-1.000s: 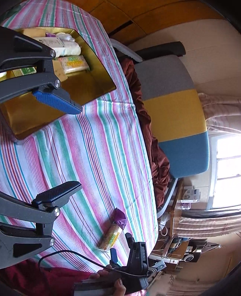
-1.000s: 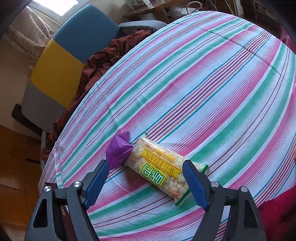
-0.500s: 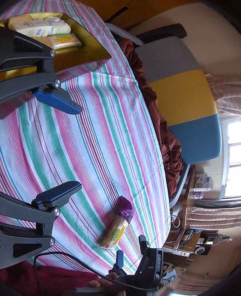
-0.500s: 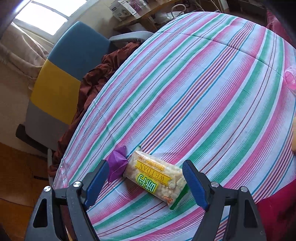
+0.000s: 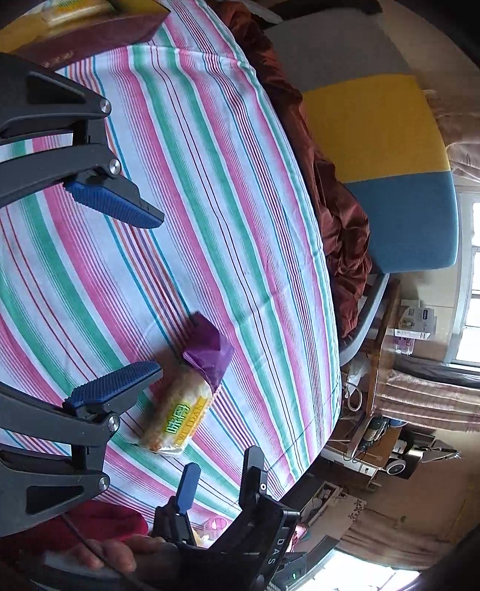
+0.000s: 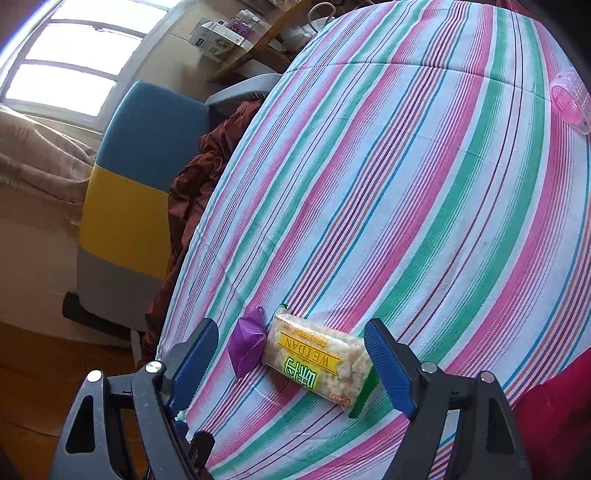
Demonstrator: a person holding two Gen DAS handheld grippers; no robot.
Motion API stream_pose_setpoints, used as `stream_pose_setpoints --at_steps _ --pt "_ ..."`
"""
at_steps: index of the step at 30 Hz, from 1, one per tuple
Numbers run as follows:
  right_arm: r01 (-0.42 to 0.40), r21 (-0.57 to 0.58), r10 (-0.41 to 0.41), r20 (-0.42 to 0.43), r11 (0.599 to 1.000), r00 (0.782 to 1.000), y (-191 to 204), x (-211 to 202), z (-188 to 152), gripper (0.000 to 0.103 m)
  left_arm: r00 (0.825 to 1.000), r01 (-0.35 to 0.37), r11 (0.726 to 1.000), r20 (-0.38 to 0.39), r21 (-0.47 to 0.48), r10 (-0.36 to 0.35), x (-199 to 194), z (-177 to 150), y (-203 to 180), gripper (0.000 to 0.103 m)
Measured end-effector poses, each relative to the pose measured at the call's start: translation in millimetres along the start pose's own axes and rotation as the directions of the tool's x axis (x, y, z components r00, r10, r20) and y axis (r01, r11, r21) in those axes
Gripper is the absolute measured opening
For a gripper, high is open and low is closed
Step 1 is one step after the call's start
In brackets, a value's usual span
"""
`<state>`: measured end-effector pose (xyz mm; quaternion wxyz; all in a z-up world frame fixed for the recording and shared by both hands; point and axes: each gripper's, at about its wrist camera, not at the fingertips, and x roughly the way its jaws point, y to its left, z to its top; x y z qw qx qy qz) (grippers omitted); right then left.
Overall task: Organize objects
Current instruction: 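Grasp the purple pouch with the left gripper while the right grasps the WEIDAN cracker pack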
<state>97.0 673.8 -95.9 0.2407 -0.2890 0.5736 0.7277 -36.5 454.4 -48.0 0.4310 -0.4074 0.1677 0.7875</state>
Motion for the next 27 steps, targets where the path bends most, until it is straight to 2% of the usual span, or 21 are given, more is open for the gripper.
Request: stream_pose_setpoints --at_steps 7,12,13,14,16,21,27 --pt "-0.016 0.005 0.016 -0.029 1.0 0.999 0 6 -1 0.083 0.998 0.063 0.998 -0.012 0.022 -0.063 41 32 -24 0.083" --pt "-0.01 0.018 0.01 -0.017 1.0 1.0 -2 5 1 0.083 0.996 0.06 0.997 -0.057 -0.051 -0.063 78 52 -25 0.083" --pt "-0.007 0.02 0.008 -0.018 1.0 1.0 -2 6 1 0.083 0.996 0.053 0.997 -0.072 -0.063 -0.058 86 55 -25 0.082" --pt "-0.004 0.022 0.005 -0.02 1.0 1.0 -3 7 2 0.083 0.994 0.045 0.996 -0.092 -0.072 -0.052 94 55 -24 0.074" --pt "0.007 0.019 -0.007 -0.025 1.0 1.0 -2 8 2 0.083 0.988 0.04 0.994 -0.142 -0.101 -0.054 105 51 -18 0.055" --pt "0.067 -0.031 -0.069 -0.059 0.997 0.996 4 21 2 0.083 0.993 0.068 0.996 -0.096 -0.062 -0.074 84 25 -5 0.054" --pt "0.164 -0.174 -0.182 -0.097 0.971 0.978 22 40 -6 0.083 0.995 0.062 0.995 -0.077 -0.078 -0.068 50 -16 15 0.053"
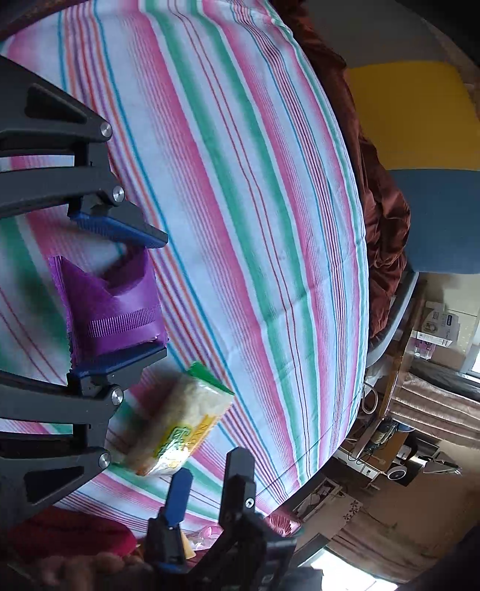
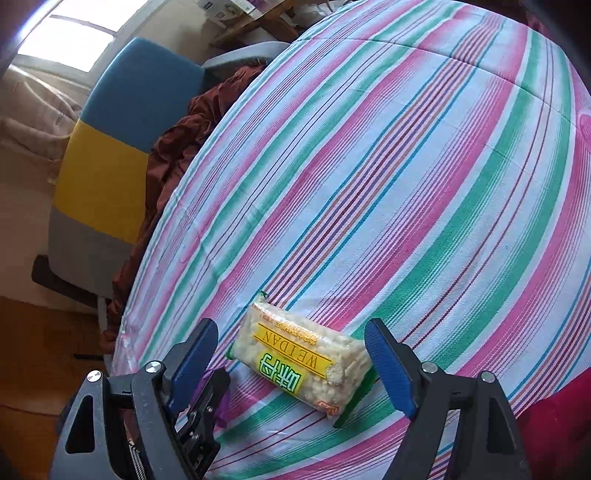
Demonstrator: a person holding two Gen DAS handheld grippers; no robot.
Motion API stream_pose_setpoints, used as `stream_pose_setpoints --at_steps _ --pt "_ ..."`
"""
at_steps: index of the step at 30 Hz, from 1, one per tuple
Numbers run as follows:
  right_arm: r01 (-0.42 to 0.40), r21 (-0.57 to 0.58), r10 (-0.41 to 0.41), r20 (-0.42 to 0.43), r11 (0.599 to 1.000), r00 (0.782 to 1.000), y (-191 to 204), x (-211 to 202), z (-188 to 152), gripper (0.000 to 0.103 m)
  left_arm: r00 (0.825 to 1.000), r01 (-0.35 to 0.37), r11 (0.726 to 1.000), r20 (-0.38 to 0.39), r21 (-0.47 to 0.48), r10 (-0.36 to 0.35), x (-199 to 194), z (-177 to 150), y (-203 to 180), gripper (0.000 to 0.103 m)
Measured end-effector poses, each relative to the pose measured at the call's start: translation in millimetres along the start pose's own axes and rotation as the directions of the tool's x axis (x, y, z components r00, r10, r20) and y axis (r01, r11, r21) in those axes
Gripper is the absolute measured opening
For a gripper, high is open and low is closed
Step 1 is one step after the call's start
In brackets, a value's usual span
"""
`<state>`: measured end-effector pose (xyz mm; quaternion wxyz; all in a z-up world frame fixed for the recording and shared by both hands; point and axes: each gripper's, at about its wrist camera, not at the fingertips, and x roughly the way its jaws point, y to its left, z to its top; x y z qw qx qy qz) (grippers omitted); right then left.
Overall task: Organize objects
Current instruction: 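Grasp the purple pouch with the left gripper while the right grasps the WEIDAN cracker pack, then carry the purple pouch into the gold tray and open the left gripper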
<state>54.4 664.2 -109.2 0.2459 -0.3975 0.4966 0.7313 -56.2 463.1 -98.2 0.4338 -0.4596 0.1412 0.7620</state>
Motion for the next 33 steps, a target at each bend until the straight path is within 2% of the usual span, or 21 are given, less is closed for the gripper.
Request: stream_pose_setpoints --at_steps 3,7,10,12,13,14,15,16,21,28,33 --pt "0.043 -0.075 -0.047 -0.057 0.996 0.997 12 13 -4 0.083 1.0 -0.009 1.0 0.007 -0.016 0.009 -17 -22 6 0.053" --pt "0.102 -0.195 -0.117 -0.068 0.976 0.991 30 21 -12 0.084 0.999 -0.025 1.0 0.032 0.001 0.025 -41 -56 8 0.053" --pt "0.159 -0.286 -0.185 -0.068 0.945 0.98 42 27 -19 0.085 0.998 -0.031 0.999 0.055 0.012 0.03 -56 -78 12 0.053" --pt "0.217 -0.355 -0.25 -0.051 0.909 0.967 51 32 -25 0.085 0.997 -0.035 0.999 0.076 0.011 0.034 -62 -88 14 0.054" --pt "0.256 -0.386 -0.291 -0.033 0.886 0.956 55 34 -28 0.078 0.996 -0.038 0.999 0.086 0.004 0.037 -64 -92 16 0.054" --pt "0.303 -0.416 -0.334 -0.003 0.858 0.943 59 34 -31 0.059 0.995 -0.037 0.999 0.095 -0.002 0.037 -65 -94 18 0.054" --pt "0.317 -0.435 -0.346 0.013 0.843 0.938 62 34 -33 0.051 0.994 -0.035 0.999 0.104 -0.006 0.036 -65 -96 19 0.054" --pt "0.302 -0.447 -0.333 0.01 0.842 0.943 64 34 -35 0.042 0.993 -0.038 0.999 0.109 -0.005 0.038 -63 -98 18 0.054" --pt "0.247 -0.51 -0.301 -0.024 0.824 0.953 73 40 -43 0.042 0.984 -0.111 0.992 0.149 0.06 0.101 -58 -107 6 0.053" --pt "0.243 -0.524 -0.306 -0.036 0.816 0.951 70 43 -44 0.044 0.984 -0.069 0.997 0.168 0.027 0.063 -60 -110 17 0.047" --pt "0.274 -0.56 -0.34 -0.015 0.782 0.94 73 46 -47 0.047 0.983 -0.046 0.999 0.177 0.009 0.044 -60 -111 22 0.044"
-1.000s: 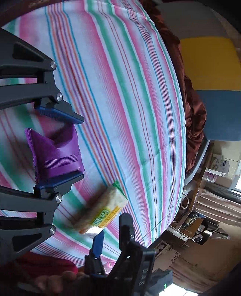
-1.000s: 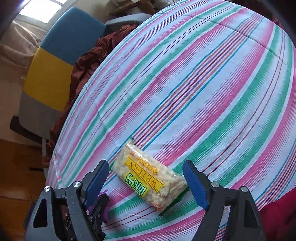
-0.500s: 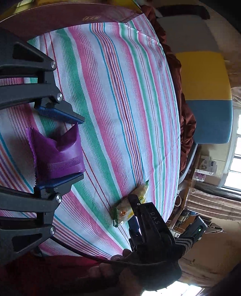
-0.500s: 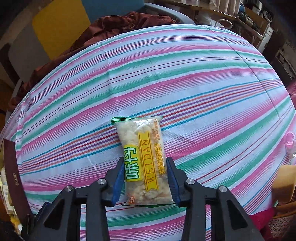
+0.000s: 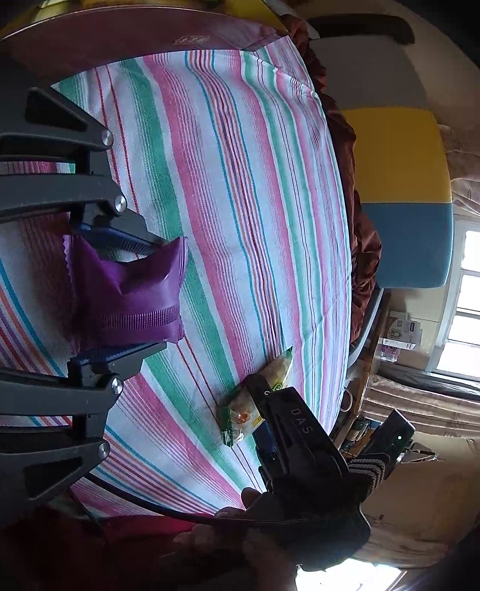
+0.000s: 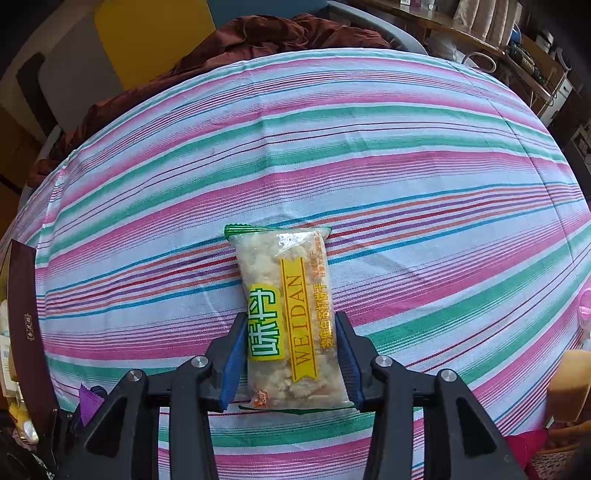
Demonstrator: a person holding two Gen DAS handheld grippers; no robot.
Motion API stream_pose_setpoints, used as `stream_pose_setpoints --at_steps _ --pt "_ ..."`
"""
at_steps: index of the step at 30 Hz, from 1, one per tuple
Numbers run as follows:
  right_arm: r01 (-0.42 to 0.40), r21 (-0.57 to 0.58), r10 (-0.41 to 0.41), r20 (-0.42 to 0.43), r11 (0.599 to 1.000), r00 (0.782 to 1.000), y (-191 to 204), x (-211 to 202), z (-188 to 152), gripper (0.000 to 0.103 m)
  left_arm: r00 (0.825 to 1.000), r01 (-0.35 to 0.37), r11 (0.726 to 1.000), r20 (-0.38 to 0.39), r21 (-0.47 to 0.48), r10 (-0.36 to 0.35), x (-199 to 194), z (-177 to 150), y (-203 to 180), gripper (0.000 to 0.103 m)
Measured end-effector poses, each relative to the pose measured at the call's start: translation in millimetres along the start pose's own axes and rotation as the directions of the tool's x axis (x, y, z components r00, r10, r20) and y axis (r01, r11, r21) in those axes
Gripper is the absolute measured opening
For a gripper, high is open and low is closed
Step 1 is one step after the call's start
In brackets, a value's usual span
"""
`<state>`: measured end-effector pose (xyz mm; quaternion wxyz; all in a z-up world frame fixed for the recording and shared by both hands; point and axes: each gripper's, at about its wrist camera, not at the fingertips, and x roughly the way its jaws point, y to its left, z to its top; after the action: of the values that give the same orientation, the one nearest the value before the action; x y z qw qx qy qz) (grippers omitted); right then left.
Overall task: Organize objects
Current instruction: 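Carry the purple pouch into the gold tray and open the left gripper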
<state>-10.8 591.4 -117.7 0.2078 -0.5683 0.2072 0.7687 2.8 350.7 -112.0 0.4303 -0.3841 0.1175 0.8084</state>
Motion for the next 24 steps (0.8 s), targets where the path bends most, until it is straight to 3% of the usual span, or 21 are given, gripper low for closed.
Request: stream_pose_setpoints --at_steps 16,24 --pt "0.015 -0.022 -0.014 0.023 1.0 1.0 -14 -3 6 0.043 0.998 -0.058 0.998 -0.007 -0.013 0.058 -17 -5 -3 0.04" --pt "0.014 -0.023 -0.014 0.025 1.0 1.0 -24 -3 11 0.043 0.989 -0.109 0.994 0.1 -0.009 0.11 -70 9 -1 0.04"
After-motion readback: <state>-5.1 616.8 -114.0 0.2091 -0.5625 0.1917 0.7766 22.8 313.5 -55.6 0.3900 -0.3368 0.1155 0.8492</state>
